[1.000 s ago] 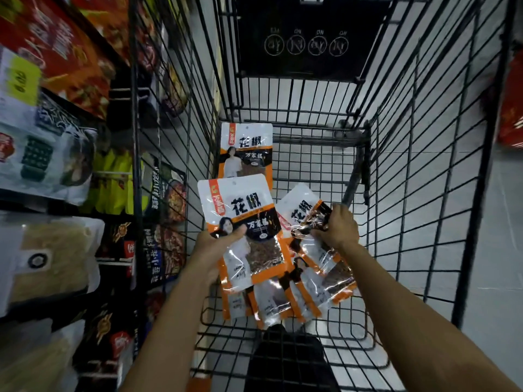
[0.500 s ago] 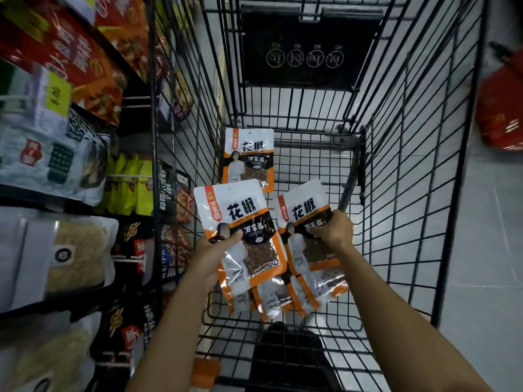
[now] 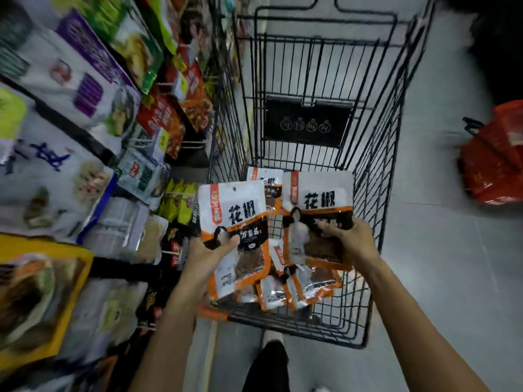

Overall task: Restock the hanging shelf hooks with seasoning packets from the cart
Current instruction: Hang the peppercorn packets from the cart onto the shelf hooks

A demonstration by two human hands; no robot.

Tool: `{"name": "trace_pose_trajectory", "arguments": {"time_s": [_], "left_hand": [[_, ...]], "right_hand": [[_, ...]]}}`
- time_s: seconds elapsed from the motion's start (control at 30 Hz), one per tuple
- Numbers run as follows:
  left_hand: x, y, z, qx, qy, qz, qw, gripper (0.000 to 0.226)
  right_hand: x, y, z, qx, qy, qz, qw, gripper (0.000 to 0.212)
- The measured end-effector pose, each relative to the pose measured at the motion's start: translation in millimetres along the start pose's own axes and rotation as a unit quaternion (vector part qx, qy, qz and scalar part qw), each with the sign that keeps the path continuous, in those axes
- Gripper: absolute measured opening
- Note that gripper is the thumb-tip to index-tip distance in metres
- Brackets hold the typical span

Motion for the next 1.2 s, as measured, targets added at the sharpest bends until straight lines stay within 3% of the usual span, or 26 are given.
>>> {"name": "trace_pose_trajectory", "arguments": {"time_s": [0.13, 0.23, 0.4, 0.5, 0.57, 0.73, 0.87, 1.0, 1.1, 1.2], "left_hand": [[-33, 70, -36, 0.069, 0.031, -0.032, 0.997, 0.054], [-57, 137, -52, 0.123, 0.08, -0.08, 0.986, 0.045], [-111, 263, -58, 0.166, 0.097, -0.182, 0.964, 0.027], [-149, 343, -45, 0.174, 0.125, -0.232, 0.949, 0.05], [-170, 403, -42, 0.206, 0.124, -0.268, 0.933, 0.022], [-224, 540, -8, 0.24, 0.129, -0.366, 0.89, 0.023], [-255, 643, 40, 0.234, 0.119, -0.441, 0.858, 0.042], [-283, 751, 98, 0.241, 0.122, -0.525, 0.807, 0.034], [-302, 827, 144, 0.238, 0.135, -0.566, 0.778, 0.04], [-321, 897, 184, 0.255, 0.162, -0.59, 0.749, 0.068]], "right_hand": [[2, 42, 57, -0.041, -0.056, 0.101, 0.992, 0.018], [6, 81, 97, -0.094, -0.053, 0.178, 0.978, 0.034], [27, 149, 145, -0.149, -0.048, 0.31, 0.938, 0.044], [48, 202, 169, -0.182, -0.057, 0.375, 0.907, 0.042], [66, 246, 184, -0.205, -0.066, 0.419, 0.882, 0.031], [112, 373, 210, -0.272, -0.054, 0.528, 0.803, 0.02], [148, 479, 214, -0.294, -0.037, 0.621, 0.726, 0.025], [177, 595, 208, -0.312, -0.059, 0.681, 0.66, 0.016], [194, 678, 190, -0.32, -0.062, 0.711, 0.623, 0.04], [203, 756, 165, -0.316, -0.072, 0.735, 0.596, 0.038]]}}
Point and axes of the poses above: each hand's wrist, its own y-axis away from the middle knuckle, its own x-axis out of the palm, z = x × y, the point moved 7 cm from there along -y, towards the middle knuckle, and after that the axes turned 5 degrees about -x, right-handed, at the moved point
